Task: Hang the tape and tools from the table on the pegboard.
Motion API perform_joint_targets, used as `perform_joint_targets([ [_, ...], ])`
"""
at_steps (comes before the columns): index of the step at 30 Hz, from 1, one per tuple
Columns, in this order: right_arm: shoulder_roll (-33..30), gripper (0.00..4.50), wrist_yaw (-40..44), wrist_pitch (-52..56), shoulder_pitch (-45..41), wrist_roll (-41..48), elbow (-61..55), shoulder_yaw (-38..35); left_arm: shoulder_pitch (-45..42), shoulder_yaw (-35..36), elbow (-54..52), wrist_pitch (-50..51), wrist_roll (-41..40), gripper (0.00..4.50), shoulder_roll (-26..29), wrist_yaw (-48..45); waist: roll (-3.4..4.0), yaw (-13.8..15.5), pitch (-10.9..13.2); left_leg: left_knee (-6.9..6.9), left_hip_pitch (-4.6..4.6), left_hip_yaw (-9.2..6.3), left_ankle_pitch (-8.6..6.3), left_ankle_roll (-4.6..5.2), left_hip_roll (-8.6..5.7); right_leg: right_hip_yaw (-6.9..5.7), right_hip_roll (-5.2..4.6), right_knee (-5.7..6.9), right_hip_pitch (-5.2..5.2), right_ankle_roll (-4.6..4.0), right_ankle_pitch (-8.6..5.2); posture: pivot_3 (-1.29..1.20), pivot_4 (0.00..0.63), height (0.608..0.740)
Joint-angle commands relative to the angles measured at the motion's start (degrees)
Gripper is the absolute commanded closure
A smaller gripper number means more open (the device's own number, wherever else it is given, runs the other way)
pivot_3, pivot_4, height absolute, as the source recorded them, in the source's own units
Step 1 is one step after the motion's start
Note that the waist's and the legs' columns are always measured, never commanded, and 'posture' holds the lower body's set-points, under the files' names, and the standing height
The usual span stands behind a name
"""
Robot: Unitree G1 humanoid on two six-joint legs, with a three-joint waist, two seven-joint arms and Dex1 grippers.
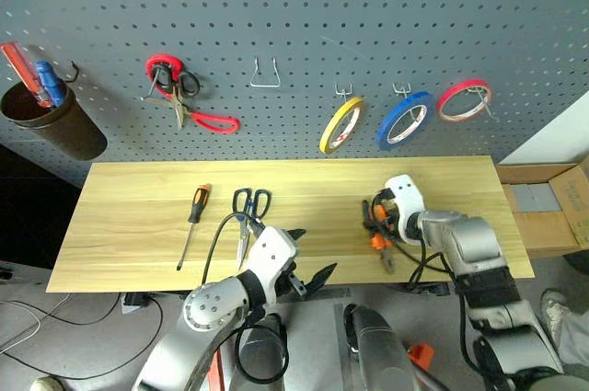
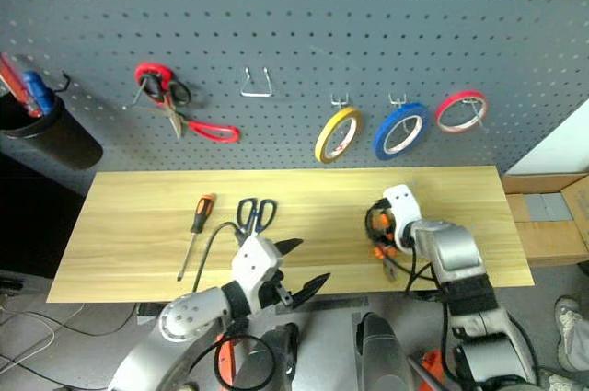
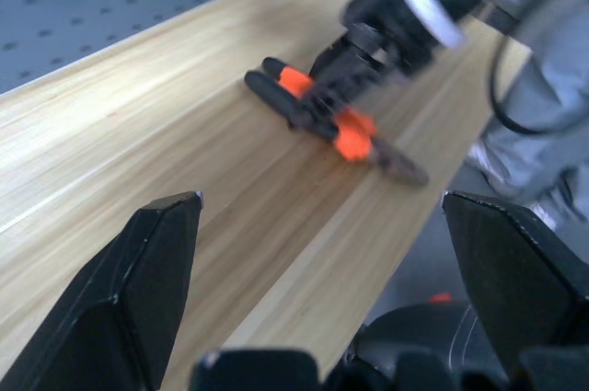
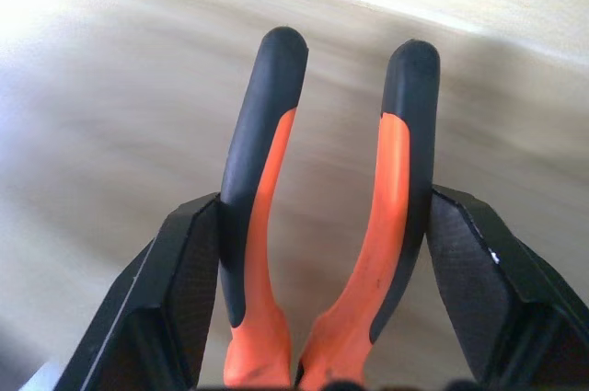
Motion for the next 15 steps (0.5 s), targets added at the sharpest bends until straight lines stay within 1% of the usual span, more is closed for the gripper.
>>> perform_joint_targets([
  [1,2.3,1.67,2.6,-6.4,0.8,3.9,-12.9,2.3,3.6,3.3,-8.1,2.2,-4.0,0.00,-2.0,3.0,0.01,0.3,-0.3,0.00,-0.01,-0.05,0.00,-0.02,0.00,0.00,-0.01,-0.02,-0.01,0.01,0.00,0.08,0.226,0.740],
  [4,6.9,1.67,0.6,-12.4,-1.8,3.4,-14.8,3.7,5.8,5.7,-13.2,4.4,-5.5,0.00,-4.4,7.1,-0.03,1.0,-1.2,0.00,-0.02,-0.18,0.07,-0.22,-0.04,-0.11,0.00,-0.02,0.00,0.02,-0.01,0.11,0.190,0.740],
  [6,10.4,1.67,-1.3,-15.4,-4.4,3.1,-13.7,3.5,6.0,7.8,-15.1,5.5,-6.0,0.00,-6.4,10.2,-0.02,1.4,-2.1,0.00,-0.01,-0.18,0.26,-0.58,-0.08,-0.14,0.01,-0.02,0.04,0.02,-0.01,0.12,0.172,0.740],
  [8,13.6,1.67,-2.5,-19.1,-7.6,3.0,-12.1,3.0,6.0,9.9,-16.4,6.4,-6.7,0.00,-8.3,12.8,-0.08,1.9,-2.7,0.02,0.02,-0.17,0.32,-0.68,-0.11,-0.25,0.02,-0.03,0.15,0.03,0.00,0.13,0.153,0.740],
  [10,16.3,1.67,-2.9,-22.8,-10.9,3.0,-9.9,3.1,5.3,11.0,-18.1,6.6,-5.8,0.00,-9.0,15.1,-0.17,2.6,-3.7,0.02,0.04,-0.14,0.35,-0.74,-0.14,-0.28,0.06,-0.04,0.18,0.04,0.02,0.14,0.138,0.740],
  [13,20.3,1.67,-4.5,-27.6,-17.6,3.3,-5.0,1.4,1.2,12.0,-19.6,7.1,-3.2,0.00,-10.3,20.0,-0.18,3.1,-4.7,0.01,0.09,-0.17,0.41,-0.88,-0.12,-0.32,0.12,-0.01,0.23,0.01,0.03,0.15,0.125,0.740],
  [15,22.2,1.67,-6.3,-31.6,-22.8,3.0,-0.6,-0.8,-3.8,12.6,-18.7,7.0,-1.4,0.00,-10.8,22.6,-0.22,3.7,-5.4,0.02,0.11,-0.19,0.47,-0.98,-0.12,-0.36,0.15,0.01,0.24,-0.05,0.08,0.17,0.105,0.740],
])
